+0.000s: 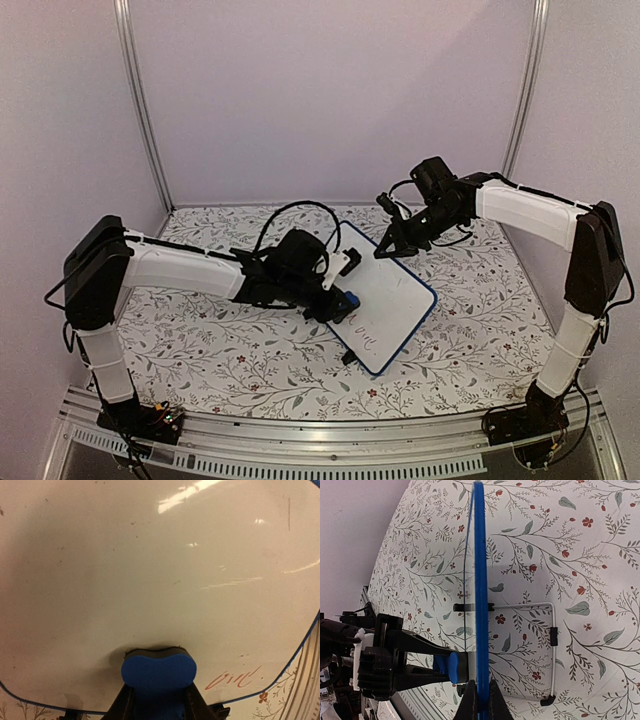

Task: Erase the whiteboard
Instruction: Erase the whiteboard from the whiteboard stand.

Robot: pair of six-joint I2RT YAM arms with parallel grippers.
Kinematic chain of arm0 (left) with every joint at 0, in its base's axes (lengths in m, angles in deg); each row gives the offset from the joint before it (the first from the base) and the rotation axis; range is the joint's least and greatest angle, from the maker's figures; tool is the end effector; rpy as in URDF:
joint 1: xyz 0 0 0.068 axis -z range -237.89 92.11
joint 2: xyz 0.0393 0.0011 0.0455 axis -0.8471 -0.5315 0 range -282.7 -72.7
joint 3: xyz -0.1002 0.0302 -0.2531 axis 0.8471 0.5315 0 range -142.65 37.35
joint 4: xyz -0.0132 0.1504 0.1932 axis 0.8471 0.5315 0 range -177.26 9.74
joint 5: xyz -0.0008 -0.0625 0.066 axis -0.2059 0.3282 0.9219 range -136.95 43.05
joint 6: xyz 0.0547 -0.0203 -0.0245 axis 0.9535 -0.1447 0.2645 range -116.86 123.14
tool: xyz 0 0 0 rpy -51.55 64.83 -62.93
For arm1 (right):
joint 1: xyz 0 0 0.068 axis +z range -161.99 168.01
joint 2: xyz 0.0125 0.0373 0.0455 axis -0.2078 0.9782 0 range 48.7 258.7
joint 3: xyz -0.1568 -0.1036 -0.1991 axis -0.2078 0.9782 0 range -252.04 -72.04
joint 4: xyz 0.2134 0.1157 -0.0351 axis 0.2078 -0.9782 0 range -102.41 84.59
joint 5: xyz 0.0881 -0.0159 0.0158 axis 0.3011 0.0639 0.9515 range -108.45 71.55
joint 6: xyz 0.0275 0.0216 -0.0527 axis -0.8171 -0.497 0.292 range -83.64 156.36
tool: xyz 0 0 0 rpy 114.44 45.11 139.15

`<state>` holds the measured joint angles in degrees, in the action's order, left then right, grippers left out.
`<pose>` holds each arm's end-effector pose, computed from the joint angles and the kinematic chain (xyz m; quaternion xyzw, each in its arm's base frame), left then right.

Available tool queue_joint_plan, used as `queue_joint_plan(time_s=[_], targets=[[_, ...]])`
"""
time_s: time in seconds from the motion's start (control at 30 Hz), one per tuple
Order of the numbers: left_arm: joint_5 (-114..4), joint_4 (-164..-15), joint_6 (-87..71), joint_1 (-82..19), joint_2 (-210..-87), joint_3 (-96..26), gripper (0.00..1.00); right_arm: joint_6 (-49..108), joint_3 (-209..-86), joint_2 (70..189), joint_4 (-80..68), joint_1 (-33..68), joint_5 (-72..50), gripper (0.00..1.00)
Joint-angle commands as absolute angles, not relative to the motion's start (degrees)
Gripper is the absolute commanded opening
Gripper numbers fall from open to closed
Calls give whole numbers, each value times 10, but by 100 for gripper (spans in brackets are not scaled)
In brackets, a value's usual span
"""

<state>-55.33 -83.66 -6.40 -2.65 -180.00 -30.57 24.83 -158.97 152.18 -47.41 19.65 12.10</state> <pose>0.2234 -0.3344 0.1854 0.3821 0.8314 -0.2697 0.3001 0.3084 0.2192 0.2651 -0.2324 0.9019 0.3319 0.1499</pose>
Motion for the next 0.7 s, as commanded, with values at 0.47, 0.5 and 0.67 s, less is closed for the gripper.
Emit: queue_joint_plan(time_s=[0.47,0.5,0.67], targets=[[-575,-838,-114,6,-1788,-182,0,258,-1590,1551,-533,218,105,0],[-572,-838,-114,5,-1781,-177,0,258,-1590,1550,-533,218,105,0],[-539,-832,-98,4,-1751,-186,0,259,-1590,1550,-533,218,106,0]])
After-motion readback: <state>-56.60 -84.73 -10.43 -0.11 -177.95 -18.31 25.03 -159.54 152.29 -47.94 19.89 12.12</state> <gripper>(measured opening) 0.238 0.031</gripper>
